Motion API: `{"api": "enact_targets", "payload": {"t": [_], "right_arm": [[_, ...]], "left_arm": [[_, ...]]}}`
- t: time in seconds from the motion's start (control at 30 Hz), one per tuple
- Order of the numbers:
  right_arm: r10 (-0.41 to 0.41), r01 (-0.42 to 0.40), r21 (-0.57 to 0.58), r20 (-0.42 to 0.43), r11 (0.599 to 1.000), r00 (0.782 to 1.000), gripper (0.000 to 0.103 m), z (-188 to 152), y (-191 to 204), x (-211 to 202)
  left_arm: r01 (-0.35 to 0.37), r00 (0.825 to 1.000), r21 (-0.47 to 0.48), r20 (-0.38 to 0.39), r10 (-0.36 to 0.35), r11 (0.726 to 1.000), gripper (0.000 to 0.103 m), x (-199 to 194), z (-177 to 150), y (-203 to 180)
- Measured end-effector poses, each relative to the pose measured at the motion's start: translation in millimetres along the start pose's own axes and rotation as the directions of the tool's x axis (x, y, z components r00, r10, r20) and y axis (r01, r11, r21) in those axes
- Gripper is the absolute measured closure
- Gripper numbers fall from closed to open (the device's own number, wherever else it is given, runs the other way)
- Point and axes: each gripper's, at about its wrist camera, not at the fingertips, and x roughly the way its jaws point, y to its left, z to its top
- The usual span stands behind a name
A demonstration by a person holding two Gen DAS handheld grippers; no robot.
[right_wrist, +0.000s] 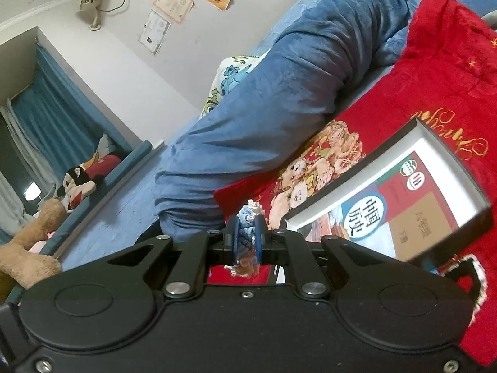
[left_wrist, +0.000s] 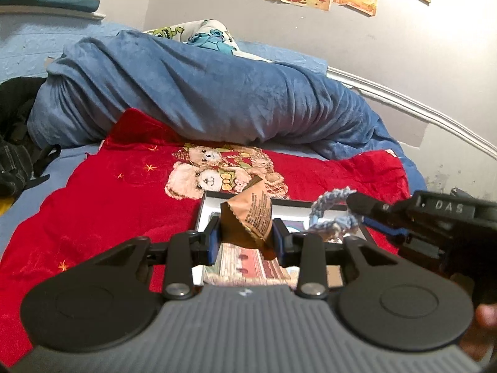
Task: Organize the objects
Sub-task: 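Carry the paper piece with left tool while right tool carries the scrunchie toward the box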
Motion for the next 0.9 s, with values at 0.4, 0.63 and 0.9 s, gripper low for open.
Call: {"api": "enact_targets", "payload": {"t": [0.4, 0.63, 0.9], "right_arm": [[-0.026, 0.023, -0.101, -0.029, 0.995, 0.999, 0.092, 4.8, -4.4, 48.0], [-0.045, 0.041, -0.072, -0.049, 0.997, 0.998, 0.092, 1.4, -20.1, 72.1], [-0.075, 0.074, -0.01, -0.077, 0.997, 0.994, 0.092, -6.6, -40.9, 81.9]], "left_arm": [[-0.028, 1.0, 0.004, 0.004, 0.028, 1.0, 0.065, 66.0, 17.1, -1.7], [-0.027, 0.998, -0.053, -0.058, 0.023, 0.998, 0.064, 89.9, -0.4, 16.9], [-0.027, 0.996, -0.031, -0.09, 0.024, 0.999, 0.064, 98.8, -13.3, 17.6]]}}
